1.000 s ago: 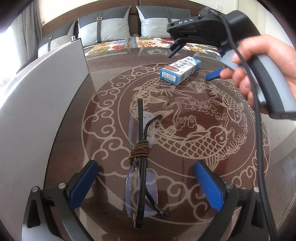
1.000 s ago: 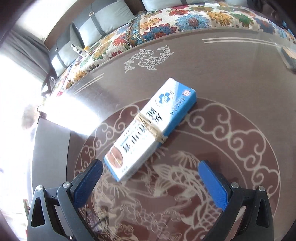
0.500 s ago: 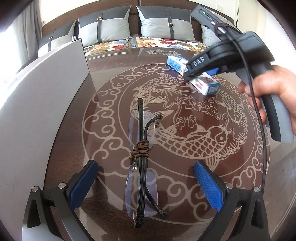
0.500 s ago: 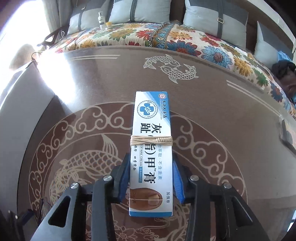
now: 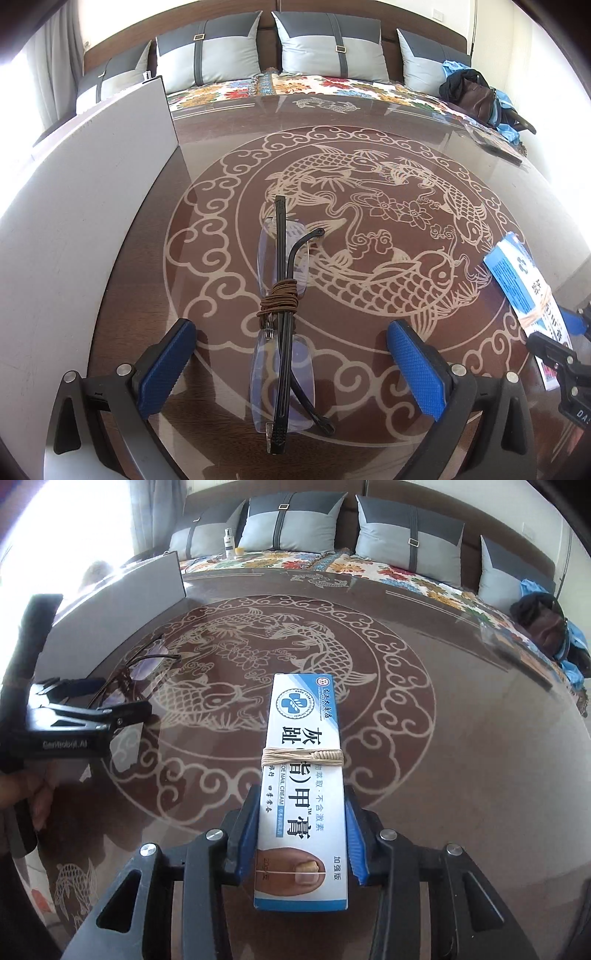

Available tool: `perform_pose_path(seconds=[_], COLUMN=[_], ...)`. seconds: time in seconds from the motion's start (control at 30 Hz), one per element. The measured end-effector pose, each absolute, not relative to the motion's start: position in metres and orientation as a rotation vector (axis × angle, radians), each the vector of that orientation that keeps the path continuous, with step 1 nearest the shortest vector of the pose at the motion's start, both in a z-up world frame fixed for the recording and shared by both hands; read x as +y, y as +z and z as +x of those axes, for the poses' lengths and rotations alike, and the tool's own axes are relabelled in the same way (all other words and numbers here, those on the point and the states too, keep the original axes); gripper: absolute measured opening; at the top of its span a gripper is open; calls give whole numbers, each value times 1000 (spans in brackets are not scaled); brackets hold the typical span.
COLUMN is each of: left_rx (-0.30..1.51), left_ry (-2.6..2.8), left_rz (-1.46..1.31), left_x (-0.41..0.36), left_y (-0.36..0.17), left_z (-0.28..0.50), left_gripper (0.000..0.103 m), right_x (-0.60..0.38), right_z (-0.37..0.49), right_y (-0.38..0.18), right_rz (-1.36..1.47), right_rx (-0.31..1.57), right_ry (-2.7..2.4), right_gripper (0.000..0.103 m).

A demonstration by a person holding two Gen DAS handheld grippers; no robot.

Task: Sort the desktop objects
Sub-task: 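Lift the nail cream box with the right gripper off the table, then carry glasses and cream box over the white bin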

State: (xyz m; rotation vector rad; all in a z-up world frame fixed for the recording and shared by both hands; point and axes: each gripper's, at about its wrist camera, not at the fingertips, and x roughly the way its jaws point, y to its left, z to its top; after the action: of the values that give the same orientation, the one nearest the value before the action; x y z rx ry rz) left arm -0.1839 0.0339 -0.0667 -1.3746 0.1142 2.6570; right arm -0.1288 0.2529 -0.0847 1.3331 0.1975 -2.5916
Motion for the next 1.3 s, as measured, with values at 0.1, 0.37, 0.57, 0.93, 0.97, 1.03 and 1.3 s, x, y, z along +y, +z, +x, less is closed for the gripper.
perform_pose_path(seconds=[0.1, 0.37, 0.57, 0.93, 0.97, 1.03, 1.3], left_rx=[112, 213, 166, -82, -109, -163, -261], left_ry=[2657, 2454, 2469, 2545, 2548, 2559, 2758], left_rz=[-1374, -1516, -1569, -1299, -1275, -1233, -1206], left_x=[34, 29, 19, -11, -15, -34, -172], left_y=[-66, -62, -54, 11, 20, 40, 94], left_z=[-184, -198, -211, -174, -167, -148, -108], left_gripper=[103, 103, 74, 10, 10, 10, 10], right_x=[258, 266, 256, 243, 240, 231, 101], right_z=[-117, -125, -155, -133, -130, -129, -142], right_y=[-86, -94, -89, -49, -41, -22, 68], right_rz=[1339, 1477, 1573, 1494, 1477, 1440, 1202], right_rx=[175, 136, 187, 203, 199, 186, 158], right_ry=[-2603, -2611, -2458, -2430, -2435, -2437, -2327], right_gripper=[48, 103, 96, 44, 44, 44, 44])
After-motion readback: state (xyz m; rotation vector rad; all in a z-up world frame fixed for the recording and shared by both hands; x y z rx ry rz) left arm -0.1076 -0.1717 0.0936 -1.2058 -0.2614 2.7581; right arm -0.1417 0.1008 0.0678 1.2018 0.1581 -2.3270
